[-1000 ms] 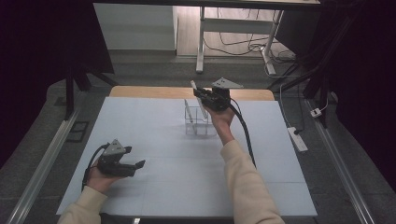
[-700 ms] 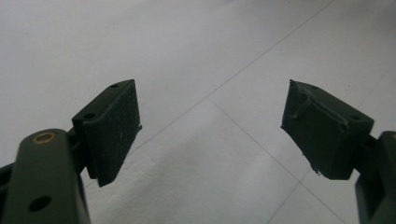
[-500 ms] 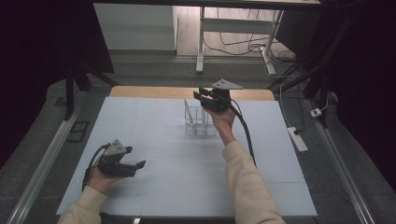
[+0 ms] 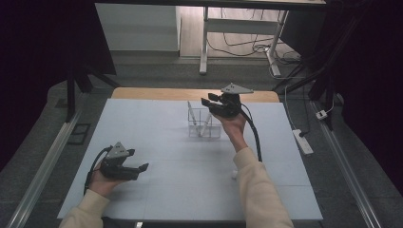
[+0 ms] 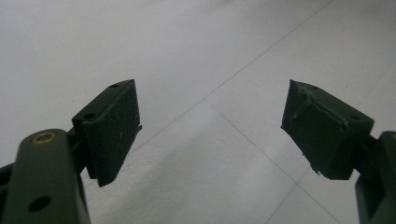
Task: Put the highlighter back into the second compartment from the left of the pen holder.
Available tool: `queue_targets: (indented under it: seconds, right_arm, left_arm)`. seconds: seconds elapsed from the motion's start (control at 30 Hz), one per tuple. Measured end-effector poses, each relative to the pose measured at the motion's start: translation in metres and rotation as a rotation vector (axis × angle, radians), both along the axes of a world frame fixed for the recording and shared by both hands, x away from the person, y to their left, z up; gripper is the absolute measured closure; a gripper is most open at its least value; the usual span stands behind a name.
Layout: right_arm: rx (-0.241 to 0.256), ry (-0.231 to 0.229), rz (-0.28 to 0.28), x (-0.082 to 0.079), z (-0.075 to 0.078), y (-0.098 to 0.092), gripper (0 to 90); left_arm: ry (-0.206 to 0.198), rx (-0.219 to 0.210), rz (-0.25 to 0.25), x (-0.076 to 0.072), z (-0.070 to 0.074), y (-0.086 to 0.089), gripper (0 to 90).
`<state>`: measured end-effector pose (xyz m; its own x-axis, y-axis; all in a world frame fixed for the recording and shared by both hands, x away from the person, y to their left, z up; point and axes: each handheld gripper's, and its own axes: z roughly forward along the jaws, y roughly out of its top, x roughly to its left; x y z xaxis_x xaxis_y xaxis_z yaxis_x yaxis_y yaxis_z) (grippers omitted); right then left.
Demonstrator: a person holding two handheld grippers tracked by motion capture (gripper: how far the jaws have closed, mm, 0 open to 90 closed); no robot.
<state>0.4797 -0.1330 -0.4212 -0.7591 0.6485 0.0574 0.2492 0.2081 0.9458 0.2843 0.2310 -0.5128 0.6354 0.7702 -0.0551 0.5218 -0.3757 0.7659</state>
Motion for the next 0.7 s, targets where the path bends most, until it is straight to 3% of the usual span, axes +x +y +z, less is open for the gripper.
queue_targets:
  seconds: [0.27,0.5,0.7]
  right_arm:
    - [-0.044,-0.006,0.015,-0.011,0.005,-0.019,55.5]
    - [-0.072,0.041,0.022,-0.017,-0.003,-0.034,54.1]
    - [-0.105,0.052,0.018,-0.024,-0.008,-0.044,52.1]
  left_arm:
    - [0.001,-0.005,0.005,0.001,0.0,0.002,19.4]
    - [-0.003,-0.003,0.003,0.0,0.001,0.001,19.4]
    - [-0.001,-0.004,0.003,0.001,0.0,0.001,19.4]
